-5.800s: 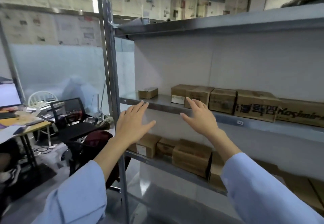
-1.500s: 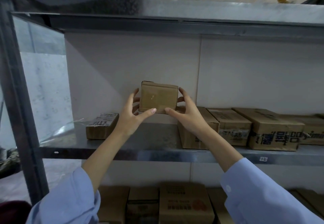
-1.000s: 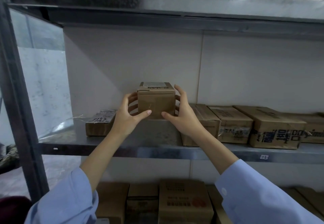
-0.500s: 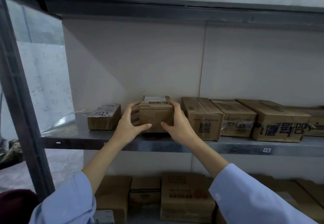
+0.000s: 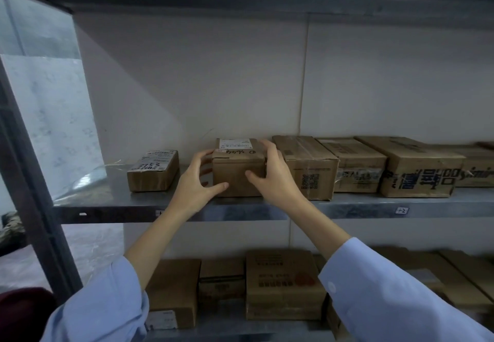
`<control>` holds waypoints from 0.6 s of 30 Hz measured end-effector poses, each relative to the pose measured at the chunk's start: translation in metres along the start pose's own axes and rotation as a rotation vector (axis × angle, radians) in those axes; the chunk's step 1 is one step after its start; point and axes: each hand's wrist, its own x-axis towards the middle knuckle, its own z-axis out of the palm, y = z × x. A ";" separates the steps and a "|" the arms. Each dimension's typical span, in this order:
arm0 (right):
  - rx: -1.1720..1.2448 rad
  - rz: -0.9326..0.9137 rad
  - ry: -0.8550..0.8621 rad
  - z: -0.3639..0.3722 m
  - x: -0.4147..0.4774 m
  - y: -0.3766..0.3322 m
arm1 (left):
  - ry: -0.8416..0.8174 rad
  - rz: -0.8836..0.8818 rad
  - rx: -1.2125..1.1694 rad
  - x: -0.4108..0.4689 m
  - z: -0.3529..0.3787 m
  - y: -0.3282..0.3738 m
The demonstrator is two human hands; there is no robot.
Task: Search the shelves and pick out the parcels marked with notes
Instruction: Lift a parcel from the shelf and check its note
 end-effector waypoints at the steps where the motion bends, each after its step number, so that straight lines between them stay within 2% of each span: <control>1: -0.009 -0.026 0.021 -0.002 0.001 -0.002 | 0.013 0.015 0.030 0.000 -0.001 0.000; 6: -0.057 -0.174 0.077 -0.023 0.002 -0.019 | 0.118 0.082 0.275 0.002 -0.004 0.013; 11: -0.288 -0.249 0.111 -0.054 -0.001 -0.016 | 0.168 0.236 0.532 0.006 0.006 0.034; 18: -0.509 -0.109 0.107 -0.109 -0.006 0.031 | 0.111 0.279 0.581 0.013 0.050 0.064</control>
